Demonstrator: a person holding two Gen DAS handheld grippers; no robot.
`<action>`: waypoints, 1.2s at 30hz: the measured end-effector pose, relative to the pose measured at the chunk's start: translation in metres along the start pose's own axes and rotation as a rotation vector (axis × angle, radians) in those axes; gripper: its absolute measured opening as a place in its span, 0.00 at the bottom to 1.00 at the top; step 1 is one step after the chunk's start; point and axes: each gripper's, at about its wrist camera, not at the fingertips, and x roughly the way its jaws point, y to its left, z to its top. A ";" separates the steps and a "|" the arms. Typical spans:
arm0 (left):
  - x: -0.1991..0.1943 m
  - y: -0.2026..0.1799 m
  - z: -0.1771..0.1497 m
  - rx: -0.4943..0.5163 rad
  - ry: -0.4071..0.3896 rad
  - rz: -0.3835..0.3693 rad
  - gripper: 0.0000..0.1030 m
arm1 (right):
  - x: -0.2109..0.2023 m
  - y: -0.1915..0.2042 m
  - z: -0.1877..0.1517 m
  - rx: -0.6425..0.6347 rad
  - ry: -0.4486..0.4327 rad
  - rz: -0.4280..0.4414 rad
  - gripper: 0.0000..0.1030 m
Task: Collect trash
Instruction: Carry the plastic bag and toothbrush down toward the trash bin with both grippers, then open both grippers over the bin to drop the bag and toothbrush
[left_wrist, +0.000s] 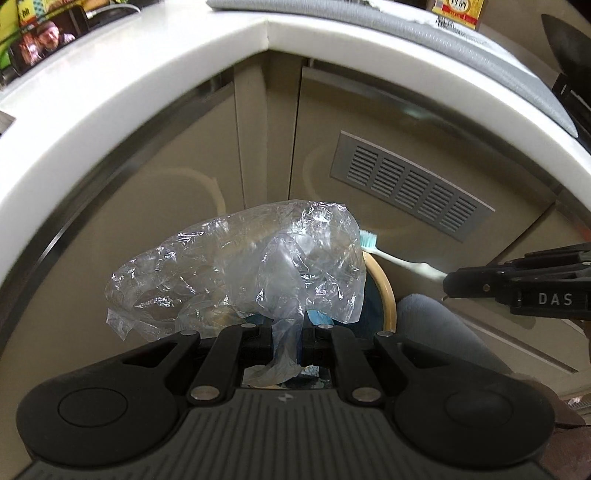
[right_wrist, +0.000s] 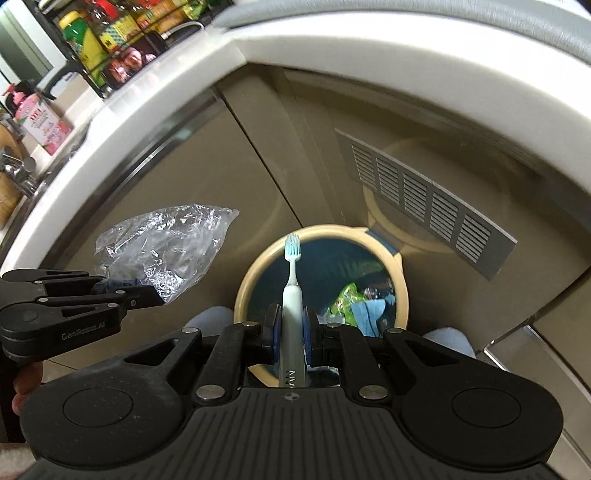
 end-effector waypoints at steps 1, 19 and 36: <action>0.004 0.001 0.001 -0.003 0.008 -0.004 0.09 | 0.004 -0.001 0.000 0.001 0.008 -0.003 0.13; 0.082 0.009 0.014 -0.037 0.143 0.009 0.09 | 0.071 -0.010 0.012 0.003 0.134 -0.070 0.13; 0.142 0.011 0.026 -0.010 0.226 0.078 0.10 | 0.123 -0.022 0.028 0.036 0.209 -0.121 0.14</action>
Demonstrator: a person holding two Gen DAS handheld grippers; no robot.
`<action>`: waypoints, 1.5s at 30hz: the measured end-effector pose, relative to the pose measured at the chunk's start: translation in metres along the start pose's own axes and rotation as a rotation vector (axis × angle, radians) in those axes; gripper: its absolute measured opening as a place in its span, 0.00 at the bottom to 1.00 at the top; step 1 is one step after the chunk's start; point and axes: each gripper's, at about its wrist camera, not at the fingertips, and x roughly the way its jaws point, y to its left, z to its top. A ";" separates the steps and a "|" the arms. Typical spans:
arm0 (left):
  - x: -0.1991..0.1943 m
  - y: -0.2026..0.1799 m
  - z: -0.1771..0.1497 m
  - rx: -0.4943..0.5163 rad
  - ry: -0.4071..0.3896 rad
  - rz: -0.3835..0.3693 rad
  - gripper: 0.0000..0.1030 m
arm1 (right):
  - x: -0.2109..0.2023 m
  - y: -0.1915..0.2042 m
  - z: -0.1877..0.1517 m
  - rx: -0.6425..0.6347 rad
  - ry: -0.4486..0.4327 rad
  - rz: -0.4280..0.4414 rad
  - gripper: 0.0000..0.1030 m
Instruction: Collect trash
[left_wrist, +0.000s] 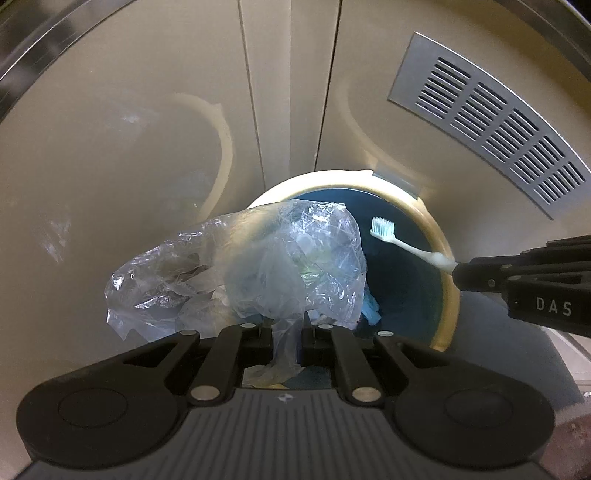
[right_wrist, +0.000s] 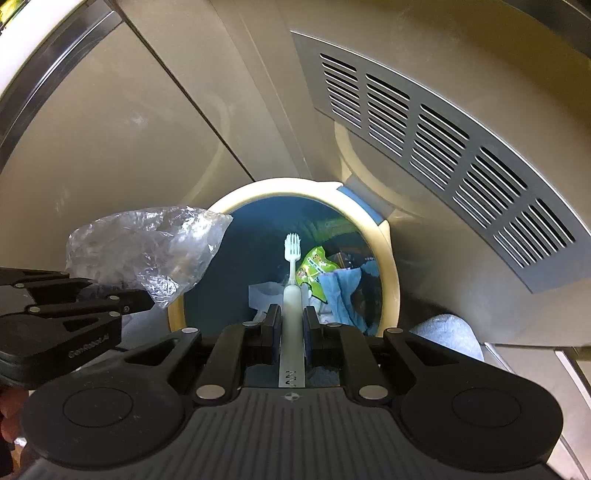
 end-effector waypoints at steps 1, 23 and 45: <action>0.000 0.000 0.001 -0.003 -0.004 0.008 0.17 | -0.001 0.001 0.002 0.005 0.001 0.003 0.14; -0.063 0.003 -0.060 -0.050 -0.085 0.051 1.00 | -0.081 0.025 -0.045 -0.099 -0.114 -0.064 0.81; -0.113 -0.014 -0.079 0.050 -0.227 0.125 1.00 | -0.120 0.057 -0.088 -0.368 -0.293 -0.193 0.90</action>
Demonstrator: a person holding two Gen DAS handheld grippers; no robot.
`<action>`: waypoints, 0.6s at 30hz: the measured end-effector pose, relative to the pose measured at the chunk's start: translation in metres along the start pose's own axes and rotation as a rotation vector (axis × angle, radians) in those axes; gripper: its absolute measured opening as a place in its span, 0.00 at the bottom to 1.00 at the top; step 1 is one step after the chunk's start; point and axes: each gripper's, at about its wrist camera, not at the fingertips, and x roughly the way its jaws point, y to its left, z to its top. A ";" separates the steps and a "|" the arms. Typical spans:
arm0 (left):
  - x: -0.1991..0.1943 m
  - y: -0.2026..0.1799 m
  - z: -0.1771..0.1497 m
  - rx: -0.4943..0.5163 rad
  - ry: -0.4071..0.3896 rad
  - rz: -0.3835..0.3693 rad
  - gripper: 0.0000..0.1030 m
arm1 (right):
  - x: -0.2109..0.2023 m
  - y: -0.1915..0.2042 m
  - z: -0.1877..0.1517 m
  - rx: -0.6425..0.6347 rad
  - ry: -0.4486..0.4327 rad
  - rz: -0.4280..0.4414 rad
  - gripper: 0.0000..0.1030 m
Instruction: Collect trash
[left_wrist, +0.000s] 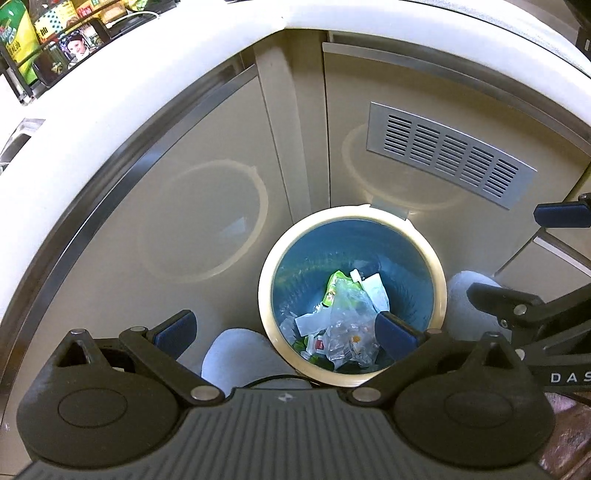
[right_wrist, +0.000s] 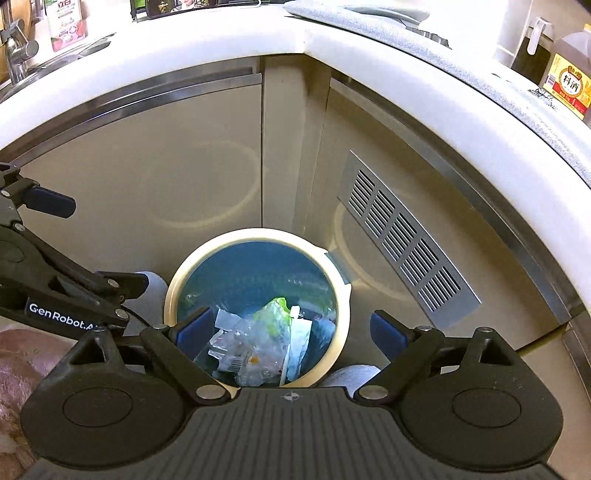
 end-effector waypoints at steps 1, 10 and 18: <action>0.000 -0.001 0.000 0.001 -0.001 0.001 1.00 | 0.002 -0.001 0.000 -0.003 -0.002 -0.001 0.90; 0.000 -0.004 0.000 0.015 0.004 0.003 1.00 | 0.003 -0.002 -0.003 0.002 -0.003 -0.003 0.90; 0.000 -0.004 0.000 0.016 0.006 0.002 1.00 | 0.002 -0.002 -0.002 0.001 -0.001 -0.003 0.91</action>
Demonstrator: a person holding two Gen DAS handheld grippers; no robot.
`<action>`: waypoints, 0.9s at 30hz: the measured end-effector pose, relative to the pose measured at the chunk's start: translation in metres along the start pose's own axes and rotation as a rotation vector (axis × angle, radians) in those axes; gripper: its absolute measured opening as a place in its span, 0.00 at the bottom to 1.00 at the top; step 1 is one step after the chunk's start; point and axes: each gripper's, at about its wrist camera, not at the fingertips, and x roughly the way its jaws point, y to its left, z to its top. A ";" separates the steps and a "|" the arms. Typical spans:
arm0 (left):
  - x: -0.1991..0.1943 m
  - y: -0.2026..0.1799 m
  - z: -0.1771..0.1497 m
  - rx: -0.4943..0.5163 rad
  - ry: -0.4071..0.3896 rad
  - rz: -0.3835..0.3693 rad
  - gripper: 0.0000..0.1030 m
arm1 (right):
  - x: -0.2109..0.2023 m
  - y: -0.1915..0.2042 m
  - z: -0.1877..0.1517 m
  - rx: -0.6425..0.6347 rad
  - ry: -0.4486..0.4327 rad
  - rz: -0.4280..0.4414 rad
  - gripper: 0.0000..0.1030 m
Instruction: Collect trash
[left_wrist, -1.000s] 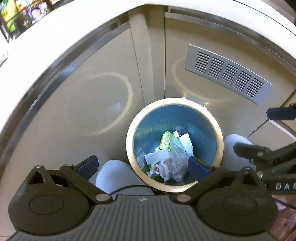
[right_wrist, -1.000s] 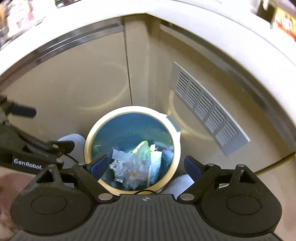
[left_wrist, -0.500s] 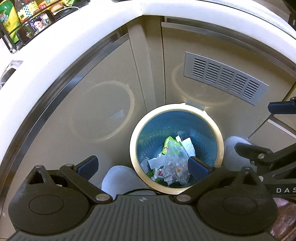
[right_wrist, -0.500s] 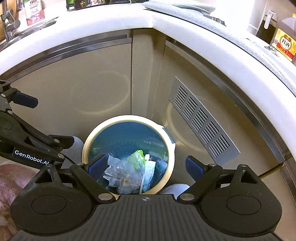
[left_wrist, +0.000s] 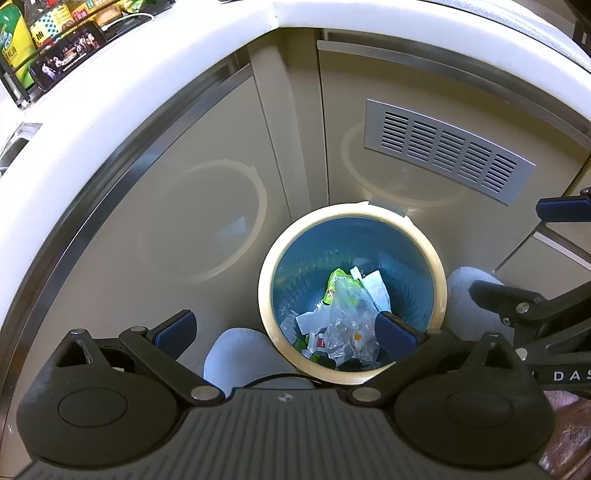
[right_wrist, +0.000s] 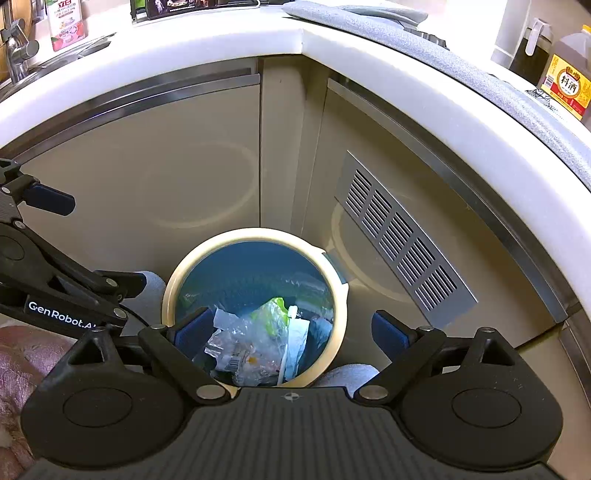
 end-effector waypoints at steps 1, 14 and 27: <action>0.000 0.000 0.000 0.000 -0.001 0.000 1.00 | 0.000 0.000 0.000 0.000 0.001 0.000 0.91; 0.002 0.001 -0.002 0.000 0.006 -0.003 1.00 | 0.004 0.003 0.001 -0.006 0.010 -0.001 0.92; 0.006 0.002 -0.005 -0.005 0.017 -0.004 1.00 | 0.010 0.003 0.001 -0.005 0.023 0.005 0.93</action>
